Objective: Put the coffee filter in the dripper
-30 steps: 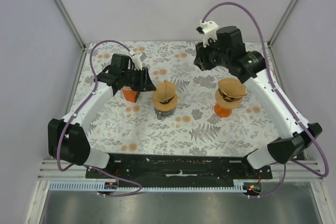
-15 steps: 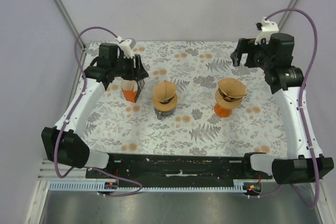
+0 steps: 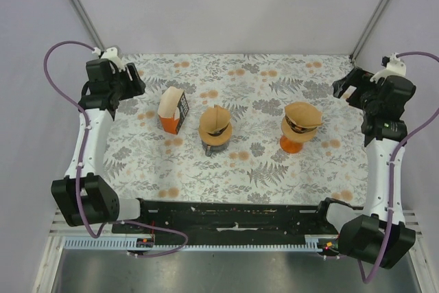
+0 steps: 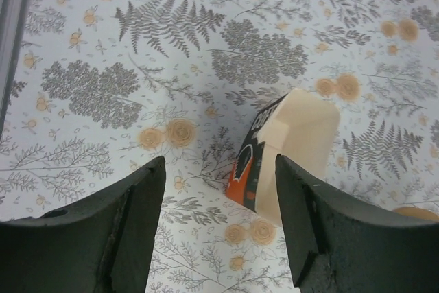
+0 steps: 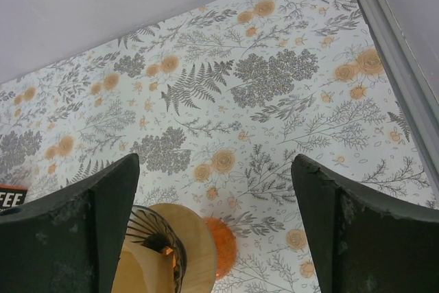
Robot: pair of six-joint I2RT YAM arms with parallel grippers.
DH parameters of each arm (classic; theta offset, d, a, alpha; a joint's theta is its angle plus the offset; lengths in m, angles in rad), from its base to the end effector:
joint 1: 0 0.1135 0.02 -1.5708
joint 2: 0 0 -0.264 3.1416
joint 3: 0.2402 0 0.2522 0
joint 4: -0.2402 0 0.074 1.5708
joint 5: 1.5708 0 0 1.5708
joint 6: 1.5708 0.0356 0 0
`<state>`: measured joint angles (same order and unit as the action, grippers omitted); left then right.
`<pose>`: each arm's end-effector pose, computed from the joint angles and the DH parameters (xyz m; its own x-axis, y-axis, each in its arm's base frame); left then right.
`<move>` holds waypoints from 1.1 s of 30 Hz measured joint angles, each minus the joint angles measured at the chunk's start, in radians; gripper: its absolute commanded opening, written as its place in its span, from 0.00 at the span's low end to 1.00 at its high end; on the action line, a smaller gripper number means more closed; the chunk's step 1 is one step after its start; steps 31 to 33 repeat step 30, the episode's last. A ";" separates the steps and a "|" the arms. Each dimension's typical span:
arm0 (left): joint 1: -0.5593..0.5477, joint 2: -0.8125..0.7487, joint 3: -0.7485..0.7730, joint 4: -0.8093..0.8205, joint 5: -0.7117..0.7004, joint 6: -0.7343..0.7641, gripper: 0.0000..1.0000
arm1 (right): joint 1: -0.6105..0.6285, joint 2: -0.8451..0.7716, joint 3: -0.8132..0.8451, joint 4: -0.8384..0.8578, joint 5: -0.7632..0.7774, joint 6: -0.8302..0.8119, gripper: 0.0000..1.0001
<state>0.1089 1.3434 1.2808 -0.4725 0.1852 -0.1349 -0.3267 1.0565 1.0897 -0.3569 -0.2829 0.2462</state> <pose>0.3014 0.0264 0.3597 -0.5091 -0.1886 -0.8398 -0.0180 0.9778 -0.2087 0.2263 -0.0662 0.3770 -0.2781 0.3414 -0.8978 0.1292 0.9395 0.3172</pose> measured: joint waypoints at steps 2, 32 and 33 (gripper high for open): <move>0.018 -0.003 -0.040 0.029 -0.039 0.001 0.72 | -0.005 -0.005 -0.029 0.029 0.003 0.006 0.98; 0.023 -0.028 -0.491 0.467 -0.284 0.016 0.74 | -0.005 -0.058 -0.299 0.297 0.108 -0.011 0.98; 0.023 -0.028 -0.491 0.467 -0.284 0.016 0.74 | -0.005 -0.058 -0.299 0.297 0.108 -0.011 0.98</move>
